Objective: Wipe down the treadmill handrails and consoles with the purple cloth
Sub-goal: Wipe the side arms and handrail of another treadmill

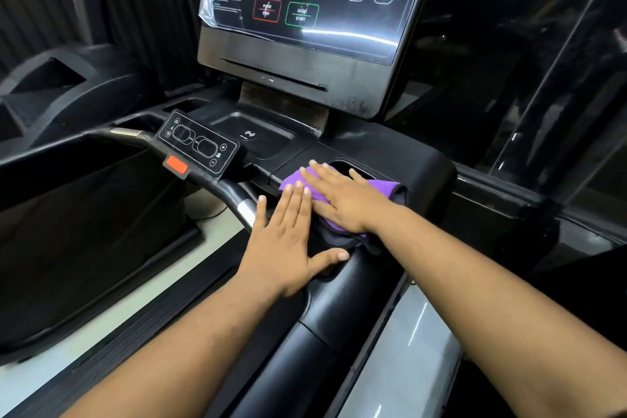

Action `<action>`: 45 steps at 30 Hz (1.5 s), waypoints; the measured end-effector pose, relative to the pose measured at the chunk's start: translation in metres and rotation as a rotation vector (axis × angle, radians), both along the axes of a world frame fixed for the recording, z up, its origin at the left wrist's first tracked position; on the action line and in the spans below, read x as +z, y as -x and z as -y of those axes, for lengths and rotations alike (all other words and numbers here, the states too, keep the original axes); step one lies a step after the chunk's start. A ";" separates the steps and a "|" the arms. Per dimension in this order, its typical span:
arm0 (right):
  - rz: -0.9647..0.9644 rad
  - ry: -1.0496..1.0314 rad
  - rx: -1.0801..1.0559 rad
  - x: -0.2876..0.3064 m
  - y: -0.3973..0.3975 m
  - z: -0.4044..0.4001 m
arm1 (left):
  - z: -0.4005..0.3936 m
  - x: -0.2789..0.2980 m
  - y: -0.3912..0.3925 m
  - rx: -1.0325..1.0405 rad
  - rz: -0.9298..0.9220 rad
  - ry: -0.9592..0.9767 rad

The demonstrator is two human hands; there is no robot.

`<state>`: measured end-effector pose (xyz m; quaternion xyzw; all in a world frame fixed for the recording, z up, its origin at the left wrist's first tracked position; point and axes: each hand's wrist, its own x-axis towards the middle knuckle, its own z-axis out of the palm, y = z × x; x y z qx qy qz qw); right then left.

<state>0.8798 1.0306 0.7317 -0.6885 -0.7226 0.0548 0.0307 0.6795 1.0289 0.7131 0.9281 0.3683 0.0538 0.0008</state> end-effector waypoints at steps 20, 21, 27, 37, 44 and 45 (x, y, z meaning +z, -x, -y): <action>-0.059 -0.050 -0.502 -0.001 -0.071 -0.022 | -0.004 0.007 -0.006 -0.020 -0.160 0.038; -0.049 -0.037 -0.457 0.001 -0.066 -0.028 | -0.003 0.007 -0.007 -0.018 -0.163 0.037; -0.018 0.010 -0.176 -0.001 -0.037 -0.012 | -0.003 0.007 -0.004 0.002 -0.128 0.027; 0.127 0.059 -0.208 0.011 -0.002 -0.007 | -0.003 0.003 -0.005 0.010 -0.113 0.015; -0.153 -0.315 -0.044 -0.037 -0.049 0.080 | -0.004 0.002 -0.005 0.009 -0.104 0.010; -0.147 -0.298 -0.075 -0.041 -0.060 0.087 | -0.004 0.002 -0.005 0.008 -0.104 0.007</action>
